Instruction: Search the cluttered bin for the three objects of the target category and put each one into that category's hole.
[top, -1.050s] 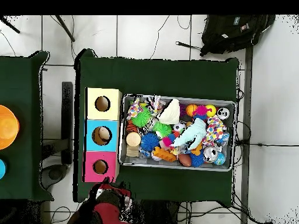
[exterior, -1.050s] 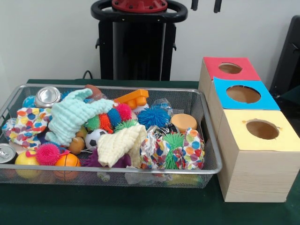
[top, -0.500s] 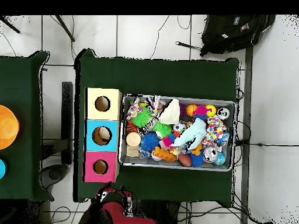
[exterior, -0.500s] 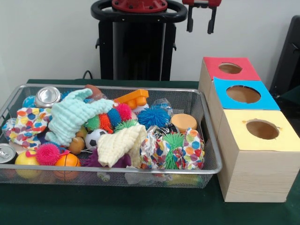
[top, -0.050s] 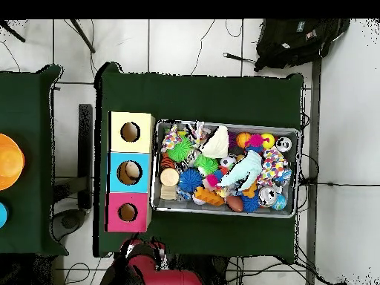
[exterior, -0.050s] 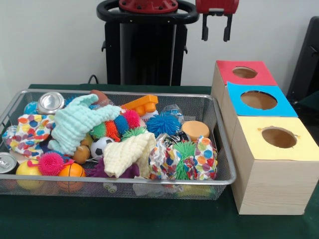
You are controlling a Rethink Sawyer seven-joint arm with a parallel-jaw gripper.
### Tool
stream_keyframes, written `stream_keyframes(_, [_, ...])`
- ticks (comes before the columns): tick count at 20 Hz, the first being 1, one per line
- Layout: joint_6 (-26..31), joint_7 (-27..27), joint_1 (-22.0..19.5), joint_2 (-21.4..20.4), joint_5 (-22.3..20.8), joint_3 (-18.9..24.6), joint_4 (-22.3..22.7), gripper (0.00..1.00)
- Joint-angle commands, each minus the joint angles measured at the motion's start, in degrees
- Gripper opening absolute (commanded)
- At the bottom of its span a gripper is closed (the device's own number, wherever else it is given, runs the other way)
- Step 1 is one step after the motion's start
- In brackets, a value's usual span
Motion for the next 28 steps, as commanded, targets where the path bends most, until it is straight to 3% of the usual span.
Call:
stream_keyframes(1, [9.6, 4.4, -0.3, -4.5, 1.8, 2.3, -4.9, 1.00])
stream_keyframes(13, [17.7, -2.8, -5.1, -2.1, -0.4, 6.9, -13.2, 1.00])
stream_keyframes(28, [27.0, -11.0, -11.0, 7.6, -8.8, 14.5, -27.4, 1.00])
